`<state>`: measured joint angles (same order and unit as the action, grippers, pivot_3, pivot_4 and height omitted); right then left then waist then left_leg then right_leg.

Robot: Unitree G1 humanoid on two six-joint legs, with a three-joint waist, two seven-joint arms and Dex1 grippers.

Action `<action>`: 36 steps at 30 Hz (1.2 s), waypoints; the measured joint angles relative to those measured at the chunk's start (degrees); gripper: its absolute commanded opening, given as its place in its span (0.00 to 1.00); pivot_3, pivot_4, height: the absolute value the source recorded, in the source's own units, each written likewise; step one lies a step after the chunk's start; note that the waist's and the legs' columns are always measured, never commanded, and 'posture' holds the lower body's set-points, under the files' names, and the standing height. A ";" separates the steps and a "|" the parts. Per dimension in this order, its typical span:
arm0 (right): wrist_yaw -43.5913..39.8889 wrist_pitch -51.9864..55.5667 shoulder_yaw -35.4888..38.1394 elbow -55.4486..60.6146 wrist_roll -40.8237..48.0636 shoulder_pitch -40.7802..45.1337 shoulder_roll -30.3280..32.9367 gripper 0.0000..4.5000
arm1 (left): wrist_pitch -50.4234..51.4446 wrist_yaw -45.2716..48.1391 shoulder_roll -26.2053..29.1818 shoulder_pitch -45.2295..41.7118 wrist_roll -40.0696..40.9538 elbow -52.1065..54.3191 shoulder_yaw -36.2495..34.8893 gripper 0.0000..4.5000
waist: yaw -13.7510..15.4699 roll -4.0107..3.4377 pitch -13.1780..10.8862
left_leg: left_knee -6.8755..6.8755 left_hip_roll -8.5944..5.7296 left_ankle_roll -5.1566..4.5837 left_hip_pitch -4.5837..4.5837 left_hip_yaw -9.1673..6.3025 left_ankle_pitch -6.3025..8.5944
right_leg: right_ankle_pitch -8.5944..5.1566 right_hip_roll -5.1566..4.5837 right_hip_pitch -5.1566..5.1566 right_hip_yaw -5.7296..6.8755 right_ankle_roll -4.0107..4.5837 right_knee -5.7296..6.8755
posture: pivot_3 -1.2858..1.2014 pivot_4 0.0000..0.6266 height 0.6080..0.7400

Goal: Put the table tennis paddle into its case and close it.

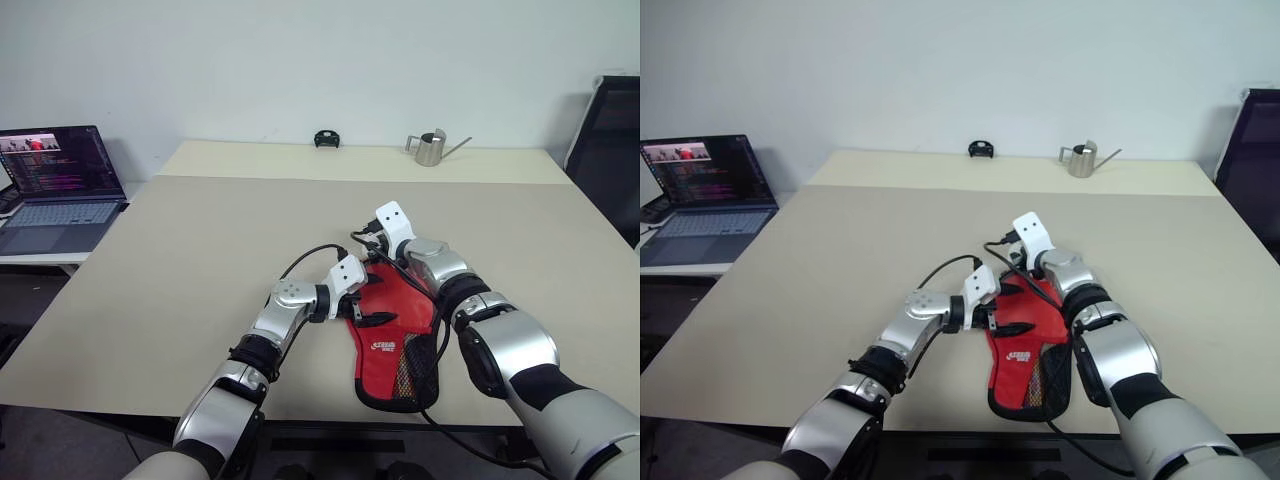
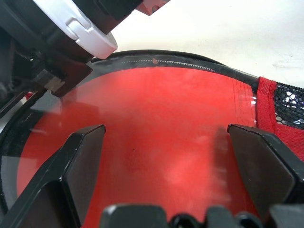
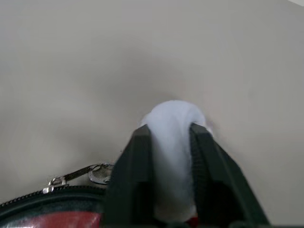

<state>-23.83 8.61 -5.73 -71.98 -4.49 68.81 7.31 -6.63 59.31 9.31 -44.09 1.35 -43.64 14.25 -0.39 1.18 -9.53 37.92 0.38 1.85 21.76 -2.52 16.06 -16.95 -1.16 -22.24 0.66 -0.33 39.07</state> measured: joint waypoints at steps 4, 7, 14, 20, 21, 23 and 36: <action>-0.36 -0.67 -0.66 0.10 -1.67 -0.10 -0.27 0.03 | 0.03 -0.01 -0.01 0.08 -0.10 0.02 0.01 1.00 | -0.06 -0.07 0.10 | 0.00 0.00 0.00 -0.01 0.00 0.00 | 0.00 0.00 0.01 0.00 0.00 0.01 | 0.52 0.24 1.00; -0.19 -1.63 -1.18 0.26 -2.89 -0.37 -0.44 0.03 | 0.06 -0.01 -0.01 0.17 -0.14 0.14 0.00 1.00 | -0.10 -0.11 0.13 | 0.00 0.00 0.00 -0.01 0.00 0.00 | 0.00 0.00 0.01 -0.01 0.00 0.01 | 0.52 0.24 1.00; 0.99 -2.91 -1.08 0.29 -3.45 -0.57 -0.62 0.03 | 0.09 -0.01 -0.10 0.37 -0.16 0.33 0.01 1.00 | -0.13 -0.14 0.17 | 0.00 0.00 0.00 -0.01 0.00 0.00 | 0.00 0.00 0.00 -0.01 0.00 0.01 | 0.52 0.24 1.00; 2.31 -4.33 -0.84 0.30 -3.81 0.12 2.95 0.03 | 0.08 0.00 -0.58 0.55 -0.24 0.22 0.02 1.00 | 0.12 -0.14 0.17 | 0.00 -0.02 0.00 0.01 0.01 0.00 | 0.00 -0.01 0.00 -0.01 0.00 -0.03 | 0.52 0.24 1.00; 2.29 -4.34 -0.63 0.32 -3.79 0.20 3.46 0.03 | 0.07 0.02 -0.63 0.55 -0.24 0.14 0.03 1.00 | 0.11 -0.14 0.17 | -0.01 -0.01 0.00 0.01 0.01 0.00 | 0.00 -0.01 0.00 -0.01 0.00 -0.02 | 0.52 0.24 1.00; 1.98 -4.35 -0.57 0.46 -3.78 0.21 4.18 0.03 | -0.04 0.04 -0.83 0.45 -0.26 -0.17 0.06 1.00 | 0.12 -0.15 0.18 | 0.00 -0.01 0.00 0.01 0.00 0.00 | 0.00 0.00 0.00 -0.01 0.00 -0.02 | 0.52 0.24 1.00; -1.42 -1.77 -1.10 13.05 -4.05 -7.24 11.17 0.03 | -1.67 0.16 -2.90 -1.90 -1.00 -4.87 0.06 1.00 | 0.92 -0.20 0.23 | 0.06 -0.31 -0.02 0.04 -0.09 0.00 | 0.00 -0.19 0.11 0.05 -0.01 -0.05 | 0.52 0.24 1.00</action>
<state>-25.25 6.84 -6.83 -58.93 -8.53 61.57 18.48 -8.31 59.47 6.41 -45.98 0.35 -48.51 14.31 0.53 0.97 -9.30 37.98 0.08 1.83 21.80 -2.61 16.06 -16.94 -1.35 -22.13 0.70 -0.34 39.02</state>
